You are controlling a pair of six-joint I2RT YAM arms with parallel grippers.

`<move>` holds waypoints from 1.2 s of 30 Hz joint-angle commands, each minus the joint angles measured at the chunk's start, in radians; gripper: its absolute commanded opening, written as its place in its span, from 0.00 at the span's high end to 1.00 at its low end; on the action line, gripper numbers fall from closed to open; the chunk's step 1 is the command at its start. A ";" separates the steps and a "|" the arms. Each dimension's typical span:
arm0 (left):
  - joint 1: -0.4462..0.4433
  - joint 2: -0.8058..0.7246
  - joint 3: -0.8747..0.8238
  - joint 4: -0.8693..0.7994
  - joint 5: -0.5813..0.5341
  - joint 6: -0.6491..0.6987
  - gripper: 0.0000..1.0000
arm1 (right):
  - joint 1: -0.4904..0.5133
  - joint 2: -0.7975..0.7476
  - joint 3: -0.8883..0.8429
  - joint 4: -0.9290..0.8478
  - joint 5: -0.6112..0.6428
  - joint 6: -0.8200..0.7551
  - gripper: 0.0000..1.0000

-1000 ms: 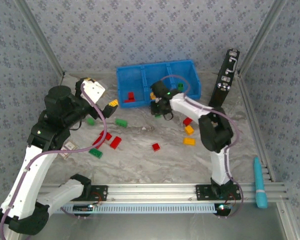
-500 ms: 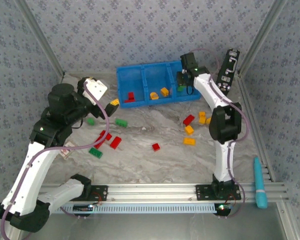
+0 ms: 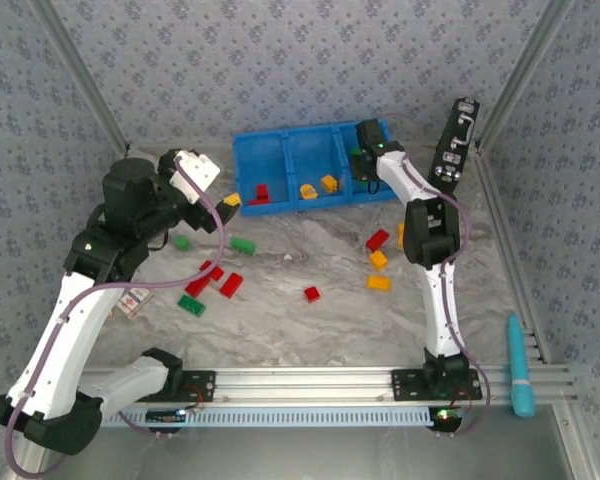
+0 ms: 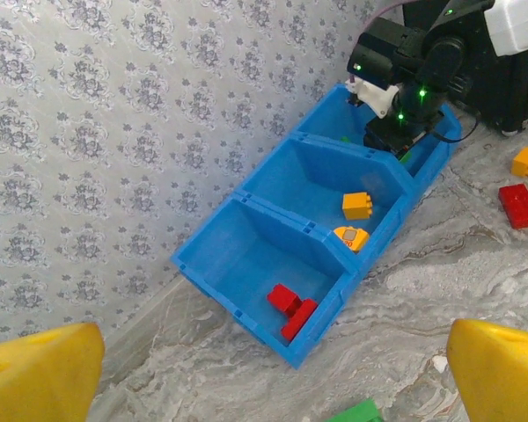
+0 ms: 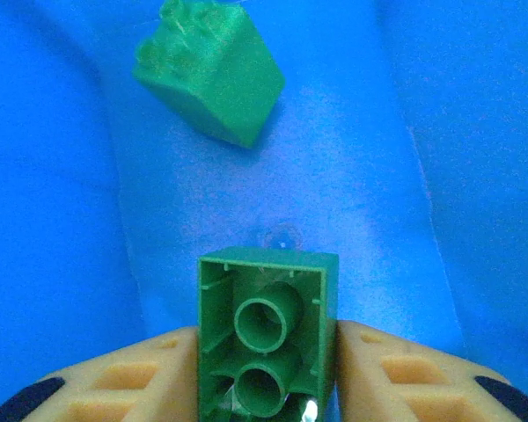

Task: Sort the legos into containers by color
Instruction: Place the lego in the container, then pick up the lego from the middle-right of the table.

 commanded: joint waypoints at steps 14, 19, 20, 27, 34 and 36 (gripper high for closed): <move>0.003 0.089 0.143 -0.063 -0.018 0.073 0.00 | 0.076 -0.624 -0.636 0.023 0.035 0.271 0.42; 0.003 0.104 0.153 -0.069 -0.005 0.069 0.00 | 0.092 -0.730 -0.911 0.151 -0.045 0.547 0.30; 0.003 0.107 0.153 -0.069 -0.003 0.068 0.00 | 0.100 -0.748 -0.967 0.173 -0.043 0.590 0.29; 0.003 0.109 0.151 -0.069 0.005 0.074 0.00 | 0.088 -0.741 -1.055 0.229 -0.031 0.708 0.24; 0.004 0.100 0.153 -0.105 0.002 0.083 0.00 | 0.046 -0.603 -1.025 0.279 -0.091 0.686 0.24; 0.003 0.098 0.154 -0.107 0.001 0.084 0.00 | 0.042 -0.570 -1.002 0.277 -0.085 0.673 0.25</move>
